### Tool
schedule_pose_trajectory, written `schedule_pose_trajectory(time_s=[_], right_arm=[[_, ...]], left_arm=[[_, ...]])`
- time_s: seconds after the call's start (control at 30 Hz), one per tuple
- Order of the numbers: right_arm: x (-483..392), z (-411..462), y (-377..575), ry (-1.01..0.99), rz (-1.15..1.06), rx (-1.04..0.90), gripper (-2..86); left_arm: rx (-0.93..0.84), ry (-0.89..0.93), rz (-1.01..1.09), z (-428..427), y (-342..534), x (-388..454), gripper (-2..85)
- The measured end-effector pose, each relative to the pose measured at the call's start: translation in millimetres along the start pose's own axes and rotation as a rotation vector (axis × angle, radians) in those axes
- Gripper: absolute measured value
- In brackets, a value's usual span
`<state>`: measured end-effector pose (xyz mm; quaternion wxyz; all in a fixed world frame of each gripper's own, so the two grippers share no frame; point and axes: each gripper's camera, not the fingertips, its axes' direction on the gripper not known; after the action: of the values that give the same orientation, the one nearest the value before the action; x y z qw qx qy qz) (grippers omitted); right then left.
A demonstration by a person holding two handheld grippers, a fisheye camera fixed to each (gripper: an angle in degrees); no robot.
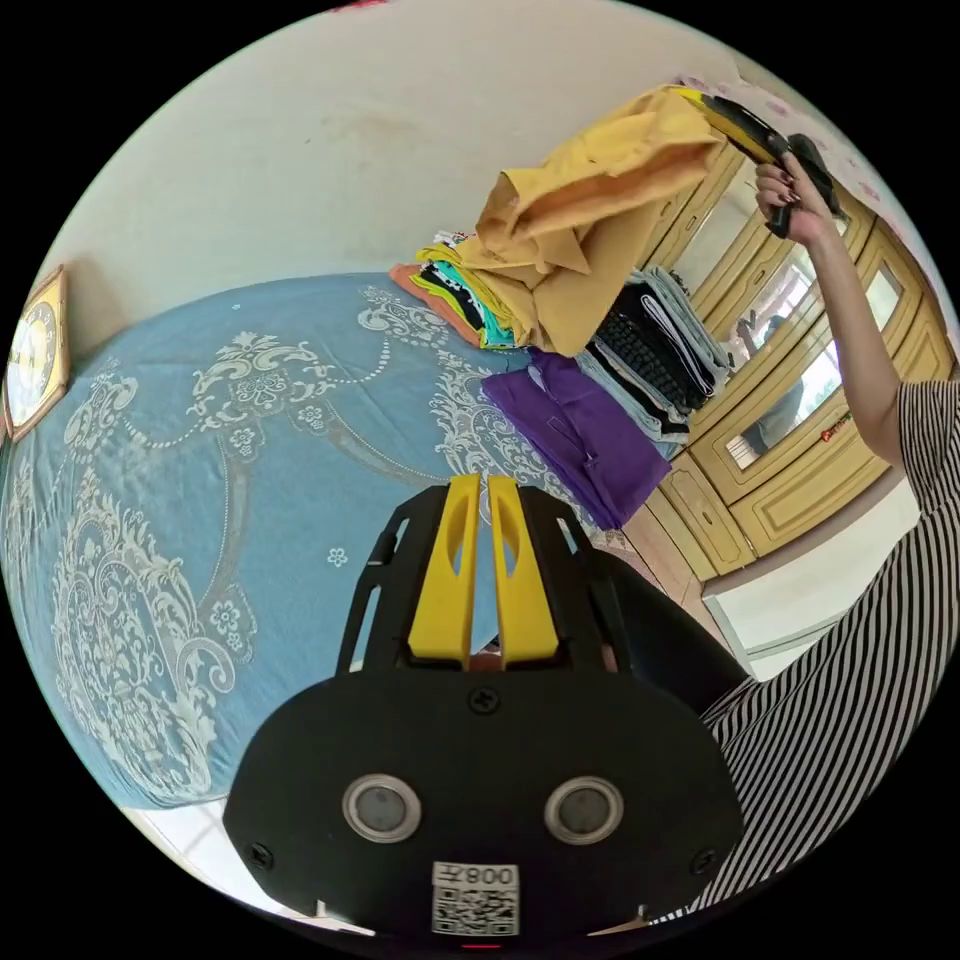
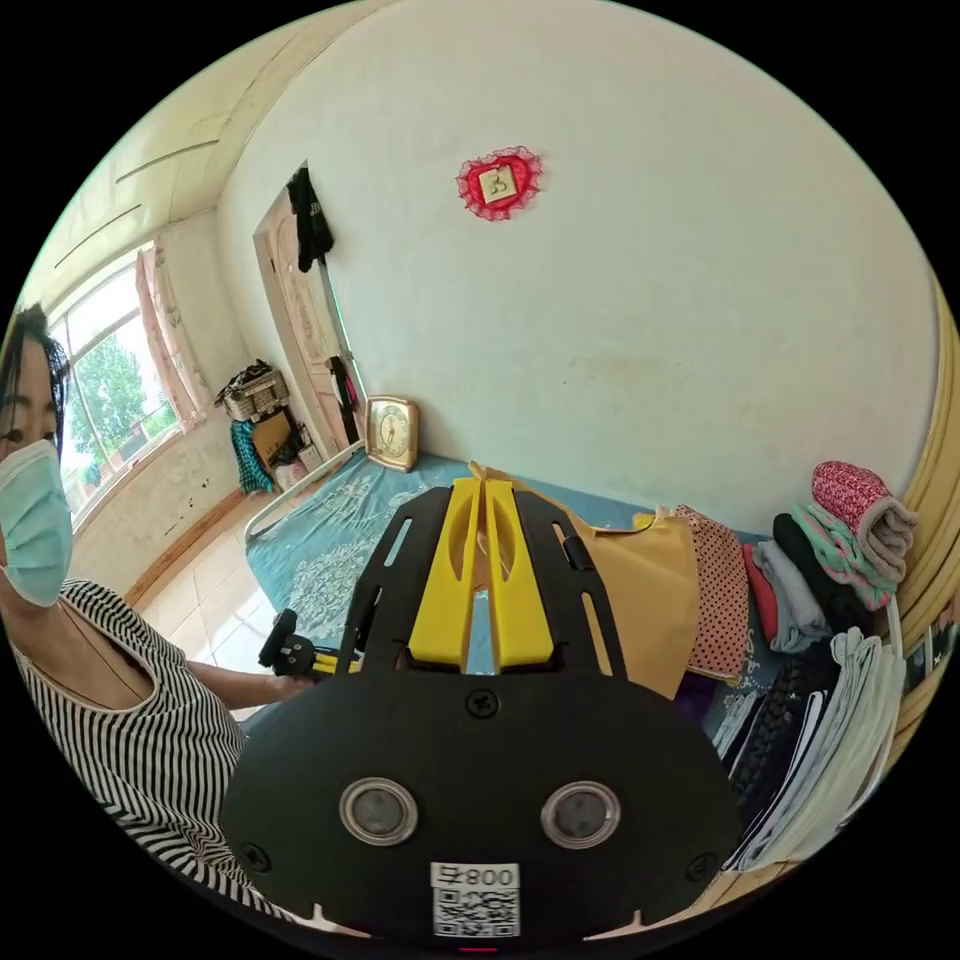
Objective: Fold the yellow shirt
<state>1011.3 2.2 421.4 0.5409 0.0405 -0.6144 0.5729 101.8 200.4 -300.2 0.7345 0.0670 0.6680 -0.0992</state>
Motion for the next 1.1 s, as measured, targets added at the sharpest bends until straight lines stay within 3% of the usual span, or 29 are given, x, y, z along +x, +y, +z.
schedule_pose_trajectory(time_s=[0.33,0.6,0.7,0.97,1.1], right_arm=[[-146.6,-73.1,79.7,-0.125,-0.001,-0.061,-0.3],[-201.9,-127.5,137.1,-0.15,0.076,-0.025,-0.2],[-213.7,-143.1,147.7,-0.143,0.095,-0.002,-0.1],[-229.6,-156.4,163.9,-0.134,0.13,0.008,0.0],[-234.0,-162.8,170.1,-0.144,0.143,0.017,0.0]], left_arm=[[0.034,0.025,-0.037,-86.8,9.8,21.2,2.4],[-0.005,0.078,-0.084,-114.8,-11.6,9.8,3.6],[0.028,0.214,-0.209,-118.1,-34.5,-17.6,4.7],[0.04,0.789,-0.67,-68.6,-108.1,-93.2,8.9],[0.049,0.853,-0.794,-66.1,-125.6,-110.5,9.7]])
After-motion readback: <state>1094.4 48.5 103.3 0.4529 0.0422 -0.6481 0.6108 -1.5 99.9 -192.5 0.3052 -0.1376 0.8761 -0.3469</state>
